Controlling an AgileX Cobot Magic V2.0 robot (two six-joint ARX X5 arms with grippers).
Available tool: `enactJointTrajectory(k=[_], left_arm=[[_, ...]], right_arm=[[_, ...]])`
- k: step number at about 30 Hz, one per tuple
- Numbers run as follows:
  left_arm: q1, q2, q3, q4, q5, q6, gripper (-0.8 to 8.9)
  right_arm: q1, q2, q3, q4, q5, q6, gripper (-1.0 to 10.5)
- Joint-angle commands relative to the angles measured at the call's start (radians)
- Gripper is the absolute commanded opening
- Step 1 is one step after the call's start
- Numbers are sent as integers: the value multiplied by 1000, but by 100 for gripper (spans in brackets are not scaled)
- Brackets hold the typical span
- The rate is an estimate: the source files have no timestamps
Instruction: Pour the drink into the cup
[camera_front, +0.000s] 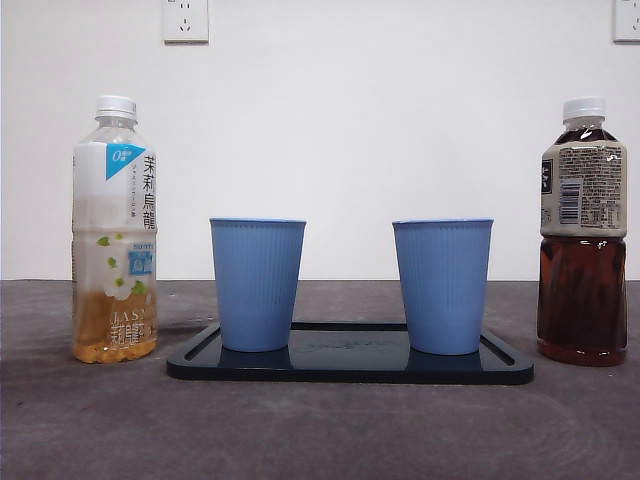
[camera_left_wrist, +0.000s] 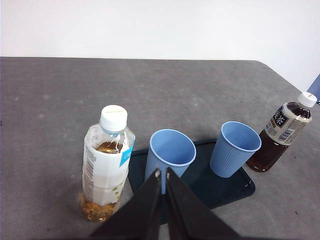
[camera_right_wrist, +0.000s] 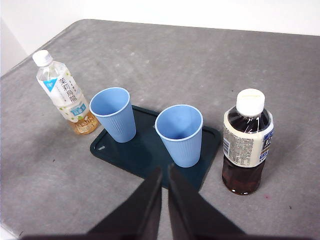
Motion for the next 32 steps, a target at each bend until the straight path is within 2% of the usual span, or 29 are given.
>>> enactJointTrajectory(k=[1, 6, 8, 12, 15, 18, 20, 23, 28, 32], left_arm=[[-5, 3, 11, 11, 2, -10, 10], [-1, 0, 4, 8, 1, -10, 10], [36, -13, -19, 39, 1, -9, 10], [159, -100, -178, 197, 25, -1, 10], [268, -186, -337, 297, 21, 70, 11], [337, -262, -488, 304, 21, 146, 11], [361, -306, -567, 305, 21, 150, 11], [401, -372, -660, 311, 21, 198, 10], [474, -486, -779, 365, 21, 189, 10], [501, -481, -836, 473, 21, 190, 11]], right_arm=[[5, 3, 21, 11, 0, 13, 17], [5, 3, 21, 11, 0, 13, 17], [5, 3, 21, 11, 0, 13, 17], [5, 3, 21, 11, 0, 13, 17], [5, 3, 21, 11, 0, 13, 17], [5, 3, 21, 11, 0, 13, 17], [5, 3, 21, 11, 0, 13, 17], [5, 3, 21, 11, 0, 13, 17], [5, 3, 21, 11, 0, 13, 17], [5, 3, 21, 11, 0, 13, 17]])
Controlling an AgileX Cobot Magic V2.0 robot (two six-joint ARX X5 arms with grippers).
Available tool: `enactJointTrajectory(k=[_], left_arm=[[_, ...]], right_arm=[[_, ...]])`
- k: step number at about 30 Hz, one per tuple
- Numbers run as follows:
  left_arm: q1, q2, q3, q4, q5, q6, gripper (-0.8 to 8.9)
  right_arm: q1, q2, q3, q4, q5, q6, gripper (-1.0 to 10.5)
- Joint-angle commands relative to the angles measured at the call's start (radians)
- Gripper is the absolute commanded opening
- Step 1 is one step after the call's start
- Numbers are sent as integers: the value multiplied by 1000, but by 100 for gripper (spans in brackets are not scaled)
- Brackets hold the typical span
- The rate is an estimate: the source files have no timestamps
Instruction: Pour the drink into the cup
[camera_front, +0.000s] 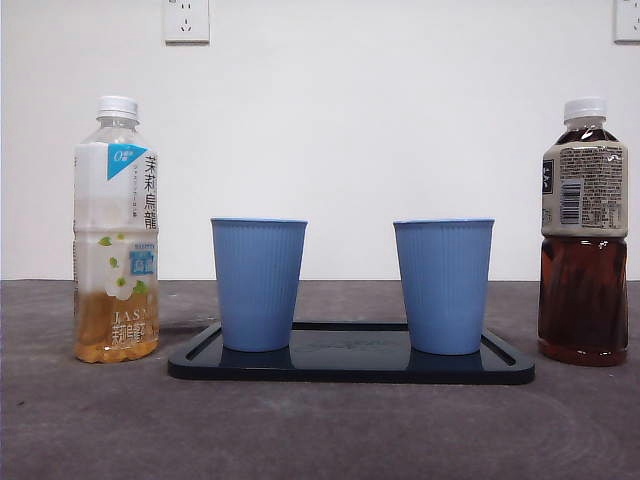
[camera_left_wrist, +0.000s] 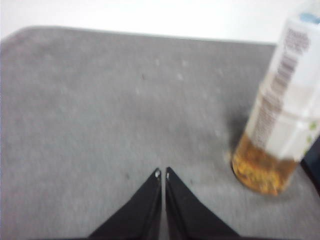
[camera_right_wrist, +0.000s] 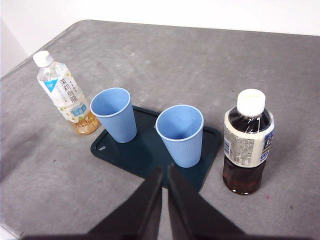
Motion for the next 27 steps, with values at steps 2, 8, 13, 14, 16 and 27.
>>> enactJointTrajectory(k=[2, 8, 13, 14, 16, 27], left_arm=[[8, -4, -46, 79, -2, 19, 11], [8, -3, -46, 79, -2, 20, 10], [8, -4, -46, 80, -2, 20, 10], [8, -4, -46, 80, -2, 20, 10], [8, -4, -46, 80, -2, 20, 10], [8, -4, -46, 80, -2, 20, 10]], right_arm=[[5, 3, 21, 11, 0, 11, 17], [5, 3, 21, 13, 0, 11, 17], [5, 3, 21, 13, 0, 11, 17], [5, 3, 21, 13, 0, 11, 17], [5, 3, 21, 13, 0, 11, 17], [-122, -72, -190, 289, 158, -77, 16]])
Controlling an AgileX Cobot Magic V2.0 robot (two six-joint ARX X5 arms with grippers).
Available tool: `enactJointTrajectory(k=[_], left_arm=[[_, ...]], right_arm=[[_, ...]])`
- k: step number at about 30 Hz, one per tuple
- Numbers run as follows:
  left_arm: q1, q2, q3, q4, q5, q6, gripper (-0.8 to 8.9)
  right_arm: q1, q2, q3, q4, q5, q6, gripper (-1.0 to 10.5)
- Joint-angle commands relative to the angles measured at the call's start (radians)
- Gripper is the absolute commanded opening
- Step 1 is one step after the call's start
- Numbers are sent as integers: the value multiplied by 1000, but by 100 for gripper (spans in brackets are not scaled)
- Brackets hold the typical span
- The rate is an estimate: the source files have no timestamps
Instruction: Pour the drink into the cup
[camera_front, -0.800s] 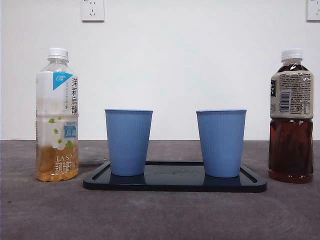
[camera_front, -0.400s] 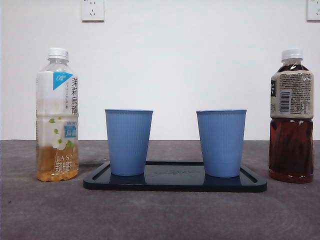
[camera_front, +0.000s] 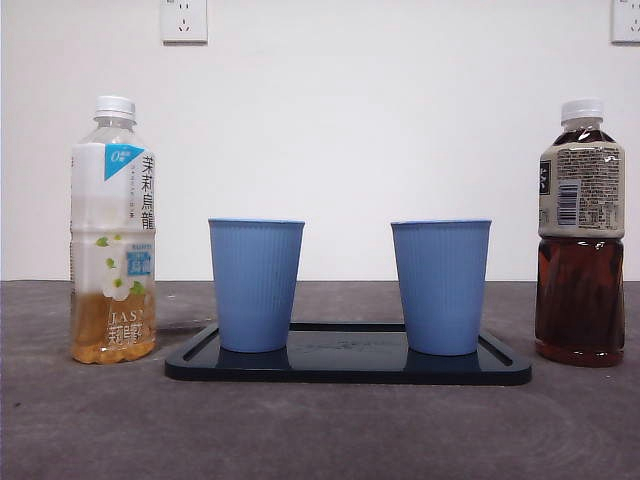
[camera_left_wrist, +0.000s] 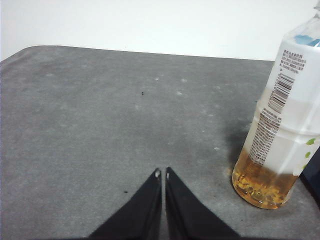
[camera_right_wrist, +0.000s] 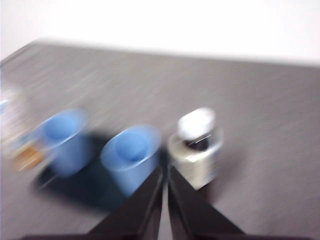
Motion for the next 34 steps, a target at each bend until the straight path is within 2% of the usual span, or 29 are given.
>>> enactJointTrajectory(k=[1, 3, 6, 12, 15, 17, 22, 34], left_arm=[[2, -1, -20, 15, -3, 18, 10], [2, -1, -20, 15, -3, 18, 10], [2, -1, -20, 15, -3, 18, 10], [2, -1, -20, 15, -3, 18, 10], [2, -1, -20, 16, -3, 18, 10], [2, -1, -20, 16, -3, 18, 10], [2, -1, -20, 16, -3, 18, 10], [2, -1, -20, 18, -3, 18, 10]], right_arm=[[-72, -60, -161, 191, 8, -38, 16], [-138, -138, -324, 349, 22, -41, 16], [-201, -227, -518, 484, 105, -55, 15], [-241, -348, -797, 564, 202, -64, 16], [-241, -391, -880, 571, 208, -64, 16], [-241, -423, -921, 573, 217, -66, 16], [-241, -463, -931, 631, 235, -122, 16], [-241, -467, -931, 620, 242, -119, 16]])
